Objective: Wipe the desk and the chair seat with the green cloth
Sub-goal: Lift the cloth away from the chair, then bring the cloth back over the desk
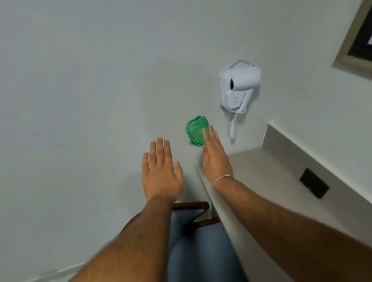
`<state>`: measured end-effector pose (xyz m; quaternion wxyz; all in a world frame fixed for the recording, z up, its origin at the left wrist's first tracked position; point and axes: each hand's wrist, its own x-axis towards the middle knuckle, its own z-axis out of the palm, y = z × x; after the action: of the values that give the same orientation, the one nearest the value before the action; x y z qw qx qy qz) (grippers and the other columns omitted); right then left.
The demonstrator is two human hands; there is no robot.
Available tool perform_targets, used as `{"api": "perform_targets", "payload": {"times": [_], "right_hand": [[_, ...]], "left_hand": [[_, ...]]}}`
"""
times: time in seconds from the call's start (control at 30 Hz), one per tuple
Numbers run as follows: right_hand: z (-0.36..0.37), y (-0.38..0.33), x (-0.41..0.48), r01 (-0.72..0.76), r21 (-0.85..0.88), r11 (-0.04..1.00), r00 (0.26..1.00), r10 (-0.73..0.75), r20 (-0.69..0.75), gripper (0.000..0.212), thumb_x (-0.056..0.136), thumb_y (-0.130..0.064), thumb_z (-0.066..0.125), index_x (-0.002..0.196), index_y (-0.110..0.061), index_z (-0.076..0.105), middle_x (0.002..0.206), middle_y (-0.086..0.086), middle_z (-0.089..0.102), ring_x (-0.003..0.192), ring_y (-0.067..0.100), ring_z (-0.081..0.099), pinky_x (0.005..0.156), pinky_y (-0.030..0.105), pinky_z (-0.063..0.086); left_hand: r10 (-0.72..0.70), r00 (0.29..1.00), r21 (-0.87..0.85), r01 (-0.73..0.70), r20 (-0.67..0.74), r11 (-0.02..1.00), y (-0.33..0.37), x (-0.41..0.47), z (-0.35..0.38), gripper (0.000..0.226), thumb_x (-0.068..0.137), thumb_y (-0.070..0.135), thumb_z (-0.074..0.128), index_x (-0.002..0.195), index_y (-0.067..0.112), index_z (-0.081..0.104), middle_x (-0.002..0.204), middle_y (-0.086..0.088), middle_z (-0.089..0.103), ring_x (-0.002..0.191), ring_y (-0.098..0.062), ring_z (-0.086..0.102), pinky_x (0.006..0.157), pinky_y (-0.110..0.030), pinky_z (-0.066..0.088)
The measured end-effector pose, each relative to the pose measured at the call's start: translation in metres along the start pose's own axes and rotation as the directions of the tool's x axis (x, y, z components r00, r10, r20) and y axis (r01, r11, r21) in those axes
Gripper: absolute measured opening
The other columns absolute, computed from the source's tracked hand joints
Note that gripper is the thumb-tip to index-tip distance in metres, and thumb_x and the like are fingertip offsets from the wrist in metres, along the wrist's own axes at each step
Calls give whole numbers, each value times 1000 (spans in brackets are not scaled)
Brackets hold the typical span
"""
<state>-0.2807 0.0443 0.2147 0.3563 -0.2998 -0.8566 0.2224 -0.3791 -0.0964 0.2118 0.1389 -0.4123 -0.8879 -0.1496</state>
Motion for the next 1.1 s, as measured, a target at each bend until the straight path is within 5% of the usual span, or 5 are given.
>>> {"api": "perform_targets", "payload": {"times": [0.3,0.63,0.8,0.9,1.1], "right_hand": [[-146,25,2,57,-48,997,987,-63,-150,55,108,-5,40,161,-8,26,173,9,15,160,23,16,129,38,25],[-209,111,-119,-202,9,979,966,201,-162,55,109,-8,41,162,-13,26,173,2,14,158,16,18,127,30,23],[-208,178,-247,-442,4,897,884,436,-165,55,107,-8,46,160,-12,32,170,4,24,155,14,25,124,26,27],[-210,219,-319,-582,-36,813,808,572,-144,52,105,-1,46,156,-6,38,165,14,36,153,27,36,124,40,36],[-231,267,-439,-821,38,570,552,809,-203,52,104,2,45,155,-11,43,166,10,34,152,27,36,119,28,31]], "left_hand": [[124,983,-18,-128,-134,992,138,-2,-72,73,107,43,23,169,17,-5,180,-4,-5,166,-21,-6,136,-46,3],[330,944,-158,-324,11,933,248,-92,-11,72,108,43,21,169,17,-7,178,-2,-11,165,-19,-11,136,-44,-1],[478,854,-250,-427,203,869,276,-184,62,72,108,43,23,169,18,-5,177,0,-13,165,-19,-12,136,-45,1],[528,784,-268,-459,327,847,290,-232,94,72,107,45,22,169,18,-4,179,-3,-8,165,-20,-10,135,-43,-2],[607,663,-313,-521,438,794,322,-283,127,72,108,45,18,168,18,-9,178,-1,-13,165,-20,-13,135,-43,-2]]}}
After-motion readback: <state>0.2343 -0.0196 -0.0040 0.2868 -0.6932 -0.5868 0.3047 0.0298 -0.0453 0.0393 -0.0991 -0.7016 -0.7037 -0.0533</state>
